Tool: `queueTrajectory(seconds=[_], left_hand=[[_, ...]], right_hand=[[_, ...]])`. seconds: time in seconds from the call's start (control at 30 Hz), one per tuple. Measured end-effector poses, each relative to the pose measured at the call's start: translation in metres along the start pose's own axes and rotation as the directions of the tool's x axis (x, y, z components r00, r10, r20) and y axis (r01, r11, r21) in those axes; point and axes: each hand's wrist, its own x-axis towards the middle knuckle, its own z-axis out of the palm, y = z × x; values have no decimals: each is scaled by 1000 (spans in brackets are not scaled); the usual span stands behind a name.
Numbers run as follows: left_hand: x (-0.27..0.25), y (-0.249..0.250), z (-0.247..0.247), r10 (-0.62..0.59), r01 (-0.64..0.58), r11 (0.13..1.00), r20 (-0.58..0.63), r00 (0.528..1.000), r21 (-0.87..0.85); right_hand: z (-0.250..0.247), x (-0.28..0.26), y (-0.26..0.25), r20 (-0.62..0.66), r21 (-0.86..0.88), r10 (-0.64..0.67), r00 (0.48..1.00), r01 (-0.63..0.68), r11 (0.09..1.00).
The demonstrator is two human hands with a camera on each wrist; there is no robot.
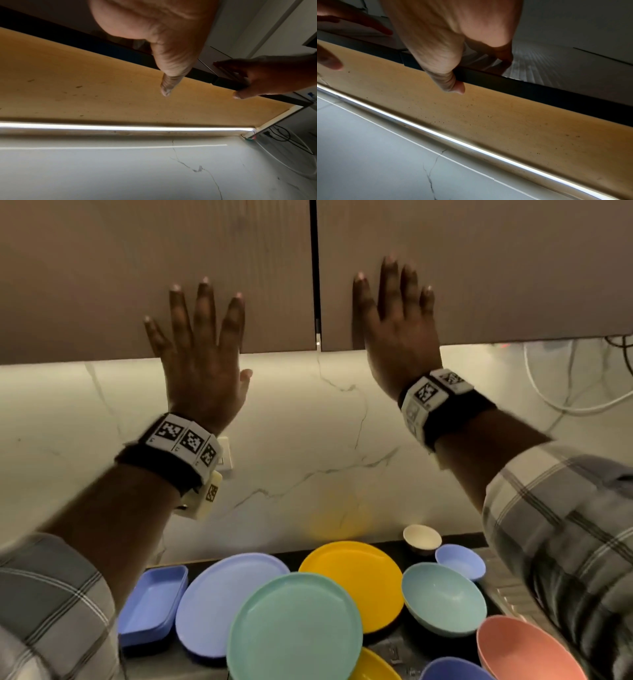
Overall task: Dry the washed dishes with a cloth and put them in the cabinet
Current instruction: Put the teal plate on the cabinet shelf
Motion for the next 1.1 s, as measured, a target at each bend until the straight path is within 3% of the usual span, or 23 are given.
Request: queueTrajectory(seconds=[0.13, 0.4, 0.83, 1.1], left_hand=[[25, 2, -1, -49, 50, 998, -20, 999, 38], [17, -2, -10, 40, -37, 993, -25, 999, 110], [-16, -17, -86, 39, -43, 997, -61, 997, -68], [-43, -33, -135, -44, -30, 953, -236, 971, -302]], right_hand=[[-5, -1, -4, 33, 15, 9, 999, -9, 1000], [-13, -7, -6, 14, 43, -9, 1000, 8, 999], [-91, -62, 18, -218, 202, 10, 976, 35, 979], [-154, -108, 48, -362, 382, 112, 925, 38, 923]])
